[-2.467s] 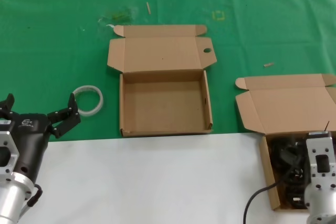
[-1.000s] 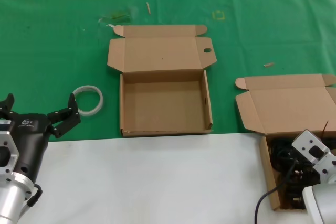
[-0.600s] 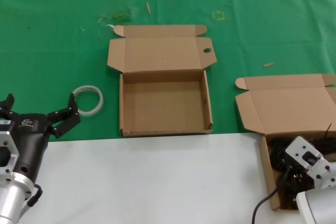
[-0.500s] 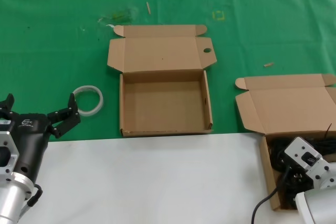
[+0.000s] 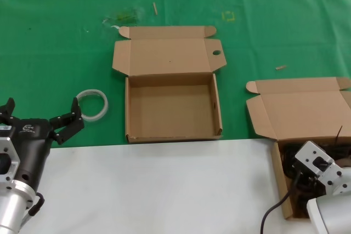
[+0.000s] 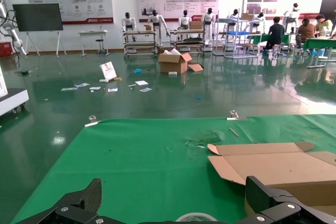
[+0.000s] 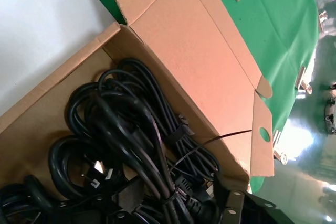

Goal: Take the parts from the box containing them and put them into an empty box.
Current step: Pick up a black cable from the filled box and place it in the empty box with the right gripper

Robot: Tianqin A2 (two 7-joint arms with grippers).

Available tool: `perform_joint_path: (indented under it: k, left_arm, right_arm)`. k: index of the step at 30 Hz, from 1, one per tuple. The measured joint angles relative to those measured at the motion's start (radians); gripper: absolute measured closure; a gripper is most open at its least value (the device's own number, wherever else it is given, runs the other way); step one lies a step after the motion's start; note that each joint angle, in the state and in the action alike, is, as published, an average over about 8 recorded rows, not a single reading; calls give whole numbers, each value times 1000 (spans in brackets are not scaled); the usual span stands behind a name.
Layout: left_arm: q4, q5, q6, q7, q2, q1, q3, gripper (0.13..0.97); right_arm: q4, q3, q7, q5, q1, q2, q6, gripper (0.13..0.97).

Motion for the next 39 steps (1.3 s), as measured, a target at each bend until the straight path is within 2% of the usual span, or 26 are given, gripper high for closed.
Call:
perform_joint_path:
  k: [13, 17, 25, 39]
  left_arm:
    - [0, 0, 0, 0, 0, 0, 0, 132]
    - [0, 0, 0, 0, 0, 0, 0, 132]
    - [0, 0, 0, 0, 0, 0, 0, 132]
    - [0, 0, 0, 0, 0, 0, 0, 132]
  right_arm:
    - [5, 41, -34, 4, -11, -31, -16, 824]
    - [7, 55, -49, 4, -14, -36, -23, 824]
    - [43, 64, -65, 4, -18, -39, -15, 917]
    - [239, -3, -55, -9, 3, -40, 51, 923]
